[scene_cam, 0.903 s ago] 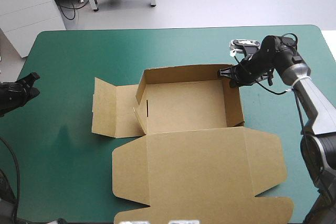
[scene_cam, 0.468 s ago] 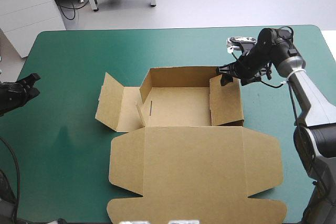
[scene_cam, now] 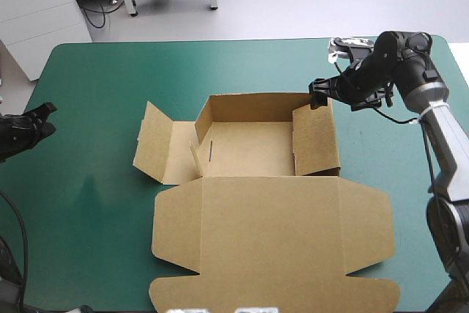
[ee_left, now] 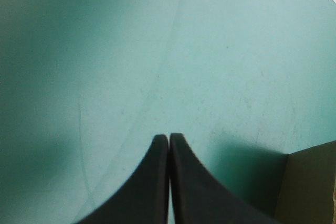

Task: Fold the box

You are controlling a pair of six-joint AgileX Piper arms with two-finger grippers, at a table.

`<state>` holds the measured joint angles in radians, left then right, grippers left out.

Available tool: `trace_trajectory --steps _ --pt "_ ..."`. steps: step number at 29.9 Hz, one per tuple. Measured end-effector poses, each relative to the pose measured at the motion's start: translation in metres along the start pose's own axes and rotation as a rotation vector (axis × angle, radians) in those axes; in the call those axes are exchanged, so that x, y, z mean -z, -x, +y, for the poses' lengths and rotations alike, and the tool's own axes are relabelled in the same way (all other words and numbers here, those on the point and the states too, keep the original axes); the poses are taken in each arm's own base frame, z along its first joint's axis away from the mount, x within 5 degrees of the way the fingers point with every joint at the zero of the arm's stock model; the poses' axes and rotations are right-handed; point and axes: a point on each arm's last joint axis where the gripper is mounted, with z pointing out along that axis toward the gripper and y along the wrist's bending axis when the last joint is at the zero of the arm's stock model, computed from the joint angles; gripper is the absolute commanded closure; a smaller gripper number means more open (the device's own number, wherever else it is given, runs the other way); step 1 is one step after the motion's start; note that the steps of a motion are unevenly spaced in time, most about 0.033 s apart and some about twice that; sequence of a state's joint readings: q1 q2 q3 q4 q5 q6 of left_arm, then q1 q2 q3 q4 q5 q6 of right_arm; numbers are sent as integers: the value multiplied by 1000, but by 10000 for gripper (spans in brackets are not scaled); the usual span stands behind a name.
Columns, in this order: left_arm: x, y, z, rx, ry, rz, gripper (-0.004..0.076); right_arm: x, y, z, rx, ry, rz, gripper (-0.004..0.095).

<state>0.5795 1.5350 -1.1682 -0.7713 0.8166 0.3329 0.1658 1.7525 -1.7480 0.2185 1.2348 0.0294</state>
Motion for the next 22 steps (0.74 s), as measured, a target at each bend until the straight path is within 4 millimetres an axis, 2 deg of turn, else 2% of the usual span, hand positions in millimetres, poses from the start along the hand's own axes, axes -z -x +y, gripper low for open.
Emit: trace_trajectory --steps 4,10,16,22 --pt "0 0 0 0 -1 4 739 7 -27 3 -16 -3 40 66" --pt "0 -1 0 1 -4 9 739 -6 -47 8 -34 -66 113 96" --pt "0 -1 -2 13 -18 9 739 -21 -49 12 -32 -138 126 172" --pt "0 -1 -2 15 -20 9 739 -52 -42 10 -43 -143 141 172"
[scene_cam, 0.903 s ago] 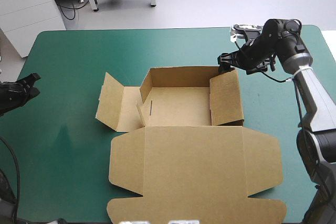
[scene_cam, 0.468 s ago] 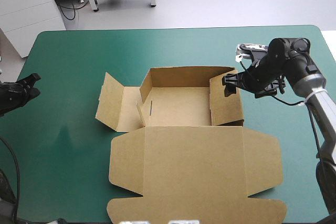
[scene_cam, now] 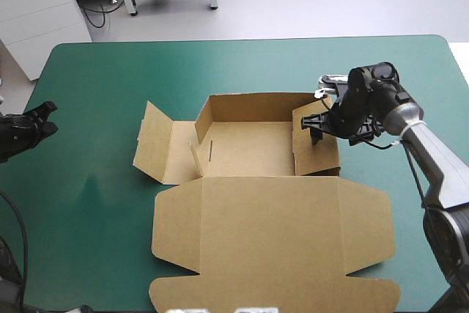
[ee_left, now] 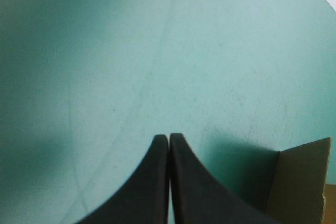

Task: Fold the box

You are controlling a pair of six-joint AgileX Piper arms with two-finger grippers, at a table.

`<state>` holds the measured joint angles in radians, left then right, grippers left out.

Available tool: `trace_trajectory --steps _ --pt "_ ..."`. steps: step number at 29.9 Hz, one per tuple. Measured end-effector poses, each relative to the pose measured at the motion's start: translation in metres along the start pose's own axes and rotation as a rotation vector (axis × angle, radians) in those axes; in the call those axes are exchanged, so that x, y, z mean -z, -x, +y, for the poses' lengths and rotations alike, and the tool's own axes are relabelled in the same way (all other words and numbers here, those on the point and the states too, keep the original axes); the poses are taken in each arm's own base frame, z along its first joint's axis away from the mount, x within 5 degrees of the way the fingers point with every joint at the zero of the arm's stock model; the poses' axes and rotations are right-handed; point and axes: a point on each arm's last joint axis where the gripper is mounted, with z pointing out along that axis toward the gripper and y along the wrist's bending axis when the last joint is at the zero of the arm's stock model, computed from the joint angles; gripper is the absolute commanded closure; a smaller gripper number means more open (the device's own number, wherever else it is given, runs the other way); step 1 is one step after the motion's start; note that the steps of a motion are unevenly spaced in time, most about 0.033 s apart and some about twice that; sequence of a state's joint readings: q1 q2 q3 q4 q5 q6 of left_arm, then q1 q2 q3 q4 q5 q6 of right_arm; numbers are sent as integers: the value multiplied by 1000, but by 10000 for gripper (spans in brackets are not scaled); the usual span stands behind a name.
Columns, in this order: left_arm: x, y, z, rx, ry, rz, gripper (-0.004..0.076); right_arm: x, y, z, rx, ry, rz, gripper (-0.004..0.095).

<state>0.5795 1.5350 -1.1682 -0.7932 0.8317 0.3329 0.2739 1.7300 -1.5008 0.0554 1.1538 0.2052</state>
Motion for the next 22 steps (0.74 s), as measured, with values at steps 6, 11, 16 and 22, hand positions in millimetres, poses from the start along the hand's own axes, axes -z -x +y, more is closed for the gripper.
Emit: trace_trajectory --steps 6,11,16,22 --pt "0 0 0 3 -3 -1 739 -26 5 0 -5 -7 48 191" --pt "0 0 -1 11 -11 -4 739 -30 6 1 -8 -1 59 365" --pt "0 0 -1 14 -14 -5 739 -30 5 2 -8 5 61 929" --pt "0 0 -2 16 -17 -3 739 -23 12 1 14 -16 39 918"
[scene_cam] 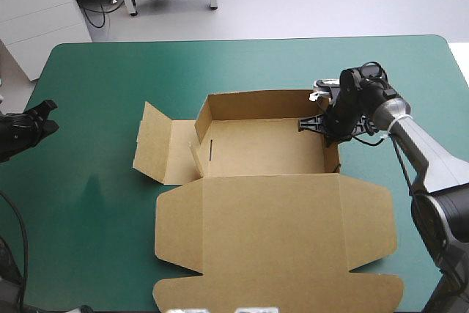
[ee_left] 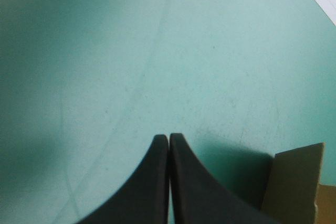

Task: Fold the box

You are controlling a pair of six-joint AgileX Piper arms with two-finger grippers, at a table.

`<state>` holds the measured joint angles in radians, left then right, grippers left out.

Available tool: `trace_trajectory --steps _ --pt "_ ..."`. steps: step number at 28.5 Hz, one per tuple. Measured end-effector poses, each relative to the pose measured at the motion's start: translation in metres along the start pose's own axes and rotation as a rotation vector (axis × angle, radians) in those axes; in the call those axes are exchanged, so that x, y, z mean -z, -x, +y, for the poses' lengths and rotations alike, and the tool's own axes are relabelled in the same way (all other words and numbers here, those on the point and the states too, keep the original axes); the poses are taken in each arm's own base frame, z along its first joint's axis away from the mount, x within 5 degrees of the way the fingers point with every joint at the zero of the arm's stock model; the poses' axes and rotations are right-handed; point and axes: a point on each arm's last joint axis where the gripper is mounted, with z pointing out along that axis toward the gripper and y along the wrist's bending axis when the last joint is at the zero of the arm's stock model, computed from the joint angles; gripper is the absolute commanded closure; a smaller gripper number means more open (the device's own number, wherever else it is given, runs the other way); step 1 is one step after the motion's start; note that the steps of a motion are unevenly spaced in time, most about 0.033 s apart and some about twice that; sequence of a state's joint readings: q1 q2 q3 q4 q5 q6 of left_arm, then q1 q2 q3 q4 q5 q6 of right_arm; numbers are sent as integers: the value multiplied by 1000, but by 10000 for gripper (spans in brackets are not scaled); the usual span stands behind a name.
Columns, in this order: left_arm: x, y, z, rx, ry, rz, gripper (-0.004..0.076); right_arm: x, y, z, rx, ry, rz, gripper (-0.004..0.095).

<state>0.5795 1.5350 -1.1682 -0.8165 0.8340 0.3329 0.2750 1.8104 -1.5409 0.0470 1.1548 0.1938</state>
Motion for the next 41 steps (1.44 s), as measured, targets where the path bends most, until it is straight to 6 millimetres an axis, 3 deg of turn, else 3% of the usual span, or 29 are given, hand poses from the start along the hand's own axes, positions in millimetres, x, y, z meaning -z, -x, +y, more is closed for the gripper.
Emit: trace_trajectory --steps 5,10,15,21,26,32,34,37,38,39,40,41 --pt "0 -1 0 -13 -5 13 739 32 13 2 23 -11 -66 918" --pt "0 -1 0 -39 -3 16 739 87 9 3 46 10 -209 918" --pt "0 -2 -1 -60 -8 22 739 164 -24 1 82 63 -394 931" --pt "0 -3 -1 -104 -18 37 739 222 -58 0 223 100 -610 931" --pt "0 -7 -3 -180 -37 71 739 241 -66 -1 251 104 -725 931" --pt "1 -9 -7 -239 -85 94 733 236 -61 0 251 103 -712 931" --pt "1 -10 -7 -251 -95 94 689 231 -58 1 252 103 -693 931" --pt "1 -11 -9 -282 -107 106 542 227 -55 2 249 116 -677 931" --pt "0 -12 -10 -298 -110 109 379 226 -54 3 249 119 -673 931" --pt "-2 -14 -14 -333 -121 118 307 224 -52 4 247 127 -666 931" --pt "-3 -15 -17 -345 -127 125 164 223 -52 4 247 130 -664 930" --pt "-6 -18 -21 -366 -136 138 125 221 -50 5 246 135 -656 929"
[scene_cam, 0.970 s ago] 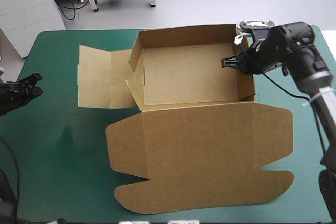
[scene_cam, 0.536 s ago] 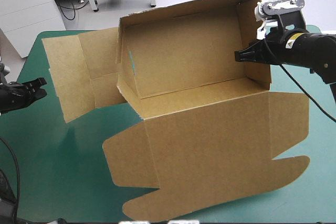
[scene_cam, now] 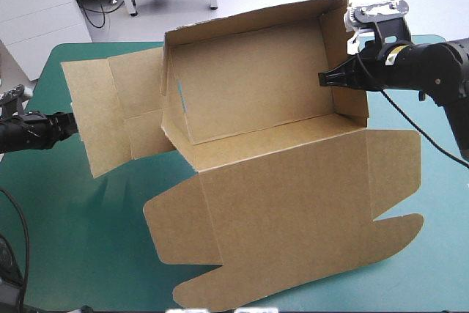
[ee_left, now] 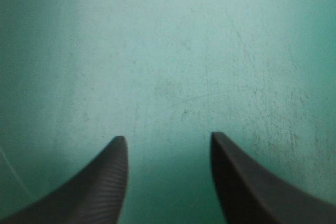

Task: Fold the box

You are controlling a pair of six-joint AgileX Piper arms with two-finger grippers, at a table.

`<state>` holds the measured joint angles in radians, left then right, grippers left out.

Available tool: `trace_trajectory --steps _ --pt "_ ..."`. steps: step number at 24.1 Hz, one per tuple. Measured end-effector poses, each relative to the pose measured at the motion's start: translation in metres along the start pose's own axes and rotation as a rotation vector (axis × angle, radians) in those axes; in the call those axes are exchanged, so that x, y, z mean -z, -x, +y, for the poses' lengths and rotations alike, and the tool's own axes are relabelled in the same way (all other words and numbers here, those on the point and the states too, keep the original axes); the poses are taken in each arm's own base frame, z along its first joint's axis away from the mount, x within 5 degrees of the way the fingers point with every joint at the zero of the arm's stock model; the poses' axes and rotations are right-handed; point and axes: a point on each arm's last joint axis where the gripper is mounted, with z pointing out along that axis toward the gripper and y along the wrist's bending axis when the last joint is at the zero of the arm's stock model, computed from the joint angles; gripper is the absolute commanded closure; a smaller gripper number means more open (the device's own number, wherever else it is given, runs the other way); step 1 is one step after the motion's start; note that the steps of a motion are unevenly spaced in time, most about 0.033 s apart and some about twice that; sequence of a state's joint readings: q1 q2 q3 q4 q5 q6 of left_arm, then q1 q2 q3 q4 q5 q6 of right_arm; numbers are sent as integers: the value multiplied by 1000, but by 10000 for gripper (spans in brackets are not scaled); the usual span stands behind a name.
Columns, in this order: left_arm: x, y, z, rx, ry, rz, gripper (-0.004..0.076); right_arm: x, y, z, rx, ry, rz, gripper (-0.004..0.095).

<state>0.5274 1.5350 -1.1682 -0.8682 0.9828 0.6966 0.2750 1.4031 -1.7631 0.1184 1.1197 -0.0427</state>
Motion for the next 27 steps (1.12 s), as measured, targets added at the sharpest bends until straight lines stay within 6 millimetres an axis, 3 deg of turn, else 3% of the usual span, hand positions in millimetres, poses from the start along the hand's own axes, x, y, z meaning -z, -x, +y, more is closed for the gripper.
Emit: trace_trajectory --steps 6,10,13,27 --pt "-12 -4 -20 -40 -55 57 150 -17 1 2 -23 42 26 928" --pt "-31 -9 -56 -95 -138 99 221 -29 2 5 -50 85 35 929" --pt "-44 -15 -85 -126 -210 125 223 -37 4 5 -60 95 31 930" --pt "-37 -17 -121 -131 -552 113 224 -63 2 -4 -47 33 76 930"
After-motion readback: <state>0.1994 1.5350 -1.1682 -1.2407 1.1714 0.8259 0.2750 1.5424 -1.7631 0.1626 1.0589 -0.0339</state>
